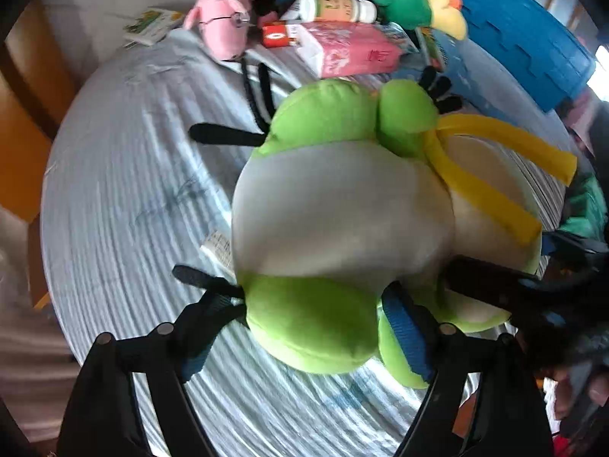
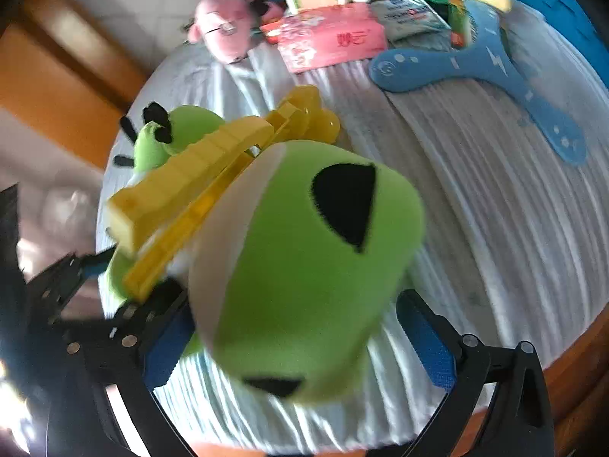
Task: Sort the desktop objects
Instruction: 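Grasp the green frog plush with the left tool while the right tool grasps it too, then lift the green frog plush with both tools and carry it over the crate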
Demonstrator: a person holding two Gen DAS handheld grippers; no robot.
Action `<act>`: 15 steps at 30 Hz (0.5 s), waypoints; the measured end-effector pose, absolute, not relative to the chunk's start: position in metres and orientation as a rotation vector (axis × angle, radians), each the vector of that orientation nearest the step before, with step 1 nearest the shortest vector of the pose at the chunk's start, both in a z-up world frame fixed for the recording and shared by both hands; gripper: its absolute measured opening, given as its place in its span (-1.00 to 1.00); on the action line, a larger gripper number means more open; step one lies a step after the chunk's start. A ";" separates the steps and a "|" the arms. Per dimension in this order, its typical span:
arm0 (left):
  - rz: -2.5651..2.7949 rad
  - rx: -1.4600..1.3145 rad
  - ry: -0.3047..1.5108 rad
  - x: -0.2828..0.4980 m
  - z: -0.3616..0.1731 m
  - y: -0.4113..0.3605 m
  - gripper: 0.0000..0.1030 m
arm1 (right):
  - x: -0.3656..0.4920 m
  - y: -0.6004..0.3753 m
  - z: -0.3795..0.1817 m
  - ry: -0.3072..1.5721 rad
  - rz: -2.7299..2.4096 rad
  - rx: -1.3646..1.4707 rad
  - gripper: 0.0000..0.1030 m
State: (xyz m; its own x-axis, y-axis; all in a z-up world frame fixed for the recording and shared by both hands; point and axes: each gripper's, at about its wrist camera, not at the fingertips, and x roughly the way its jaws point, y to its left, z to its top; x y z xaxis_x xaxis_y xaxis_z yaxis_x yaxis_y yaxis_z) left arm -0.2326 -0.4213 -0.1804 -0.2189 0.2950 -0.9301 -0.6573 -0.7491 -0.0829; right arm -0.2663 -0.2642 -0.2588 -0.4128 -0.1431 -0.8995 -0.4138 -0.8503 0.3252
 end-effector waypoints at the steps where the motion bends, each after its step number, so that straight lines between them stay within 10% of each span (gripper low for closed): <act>1: 1.989 -1.432 0.449 -0.235 -0.182 -0.420 0.60 | -0.269 -0.264 -0.265 0.805 2.351 -1.593 1.00; 7: 1.913 -1.366 0.482 -0.222 -0.175 -0.412 0.22 | -0.258 -0.270 -0.259 0.815 2.354 -1.524 0.48; 15: 1.885 -1.276 0.404 -0.169 -0.143 -0.403 0.22 | -0.203 -0.271 -0.217 0.708 2.367 -1.461 0.45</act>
